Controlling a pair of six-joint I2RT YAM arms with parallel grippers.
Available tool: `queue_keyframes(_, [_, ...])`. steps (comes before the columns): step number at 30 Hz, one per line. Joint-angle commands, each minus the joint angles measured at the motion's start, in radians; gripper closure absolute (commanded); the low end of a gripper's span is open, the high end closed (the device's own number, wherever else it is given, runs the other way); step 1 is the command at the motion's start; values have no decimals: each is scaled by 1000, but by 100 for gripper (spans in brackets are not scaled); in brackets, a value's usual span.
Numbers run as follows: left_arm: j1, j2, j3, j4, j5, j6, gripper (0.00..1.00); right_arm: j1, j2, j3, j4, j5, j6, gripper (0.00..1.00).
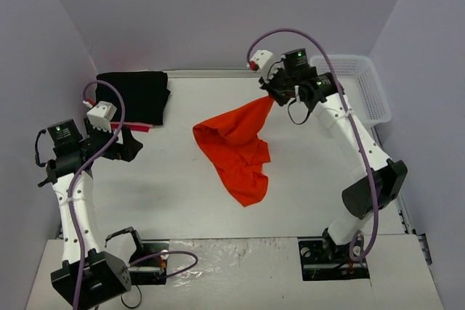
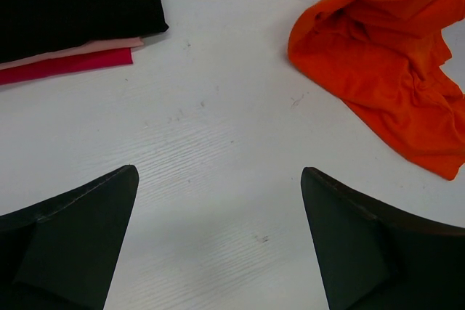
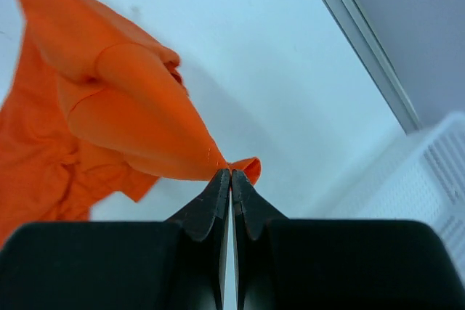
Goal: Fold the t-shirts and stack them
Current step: Flatten out the tshirt
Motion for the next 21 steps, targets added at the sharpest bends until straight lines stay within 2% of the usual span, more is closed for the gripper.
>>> queue_keyframes(1, [-28, -4, 27, 20, 34, 17, 6, -134, -34, -81, -10, 14, -17, 100])
queue_keyframes(6, [-149, 73, 90, -12, -49, 41, 6, -266, -115, -206, 60, 23, -32, 100])
queue_keyframes(9, [-273, 138, 120, -20, -107, 64, 6, -306, -146, -294, 100, 46, -43, 100])
queue_keyframes(13, [-404, 261, 206, -44, -69, 77, 6, -338, -166, -351, 125, 44, -43, 100])
queue_keyframes(14, [-483, 324, 228, -57, -55, 75, 5, -344, -167, -363, 128, 44, -43, 100])
queue_keyframes(16, [-540, 385, 287, -90, -5, 63, 3, -347, -164, -372, 132, 46, -38, 100])
queue_keyframes(17, [-604, 439, 303, -106, 6, 69, 1, -352, -164, -378, 132, 46, -35, 100])
queue_keyframes(18, [-638, 459, 315, -123, 9, 83, 3, -355, -161, -381, 134, 44, -34, 100])
queue_keyframes(19, [-674, 475, 326, -141, -21, 116, 7, -355, -160, -384, 137, 40, -31, 100])
queue_keyframes(21, [-795, 508, 318, -132, -87, 143, 7, -358, -158, -392, 137, 40, -28, 100])
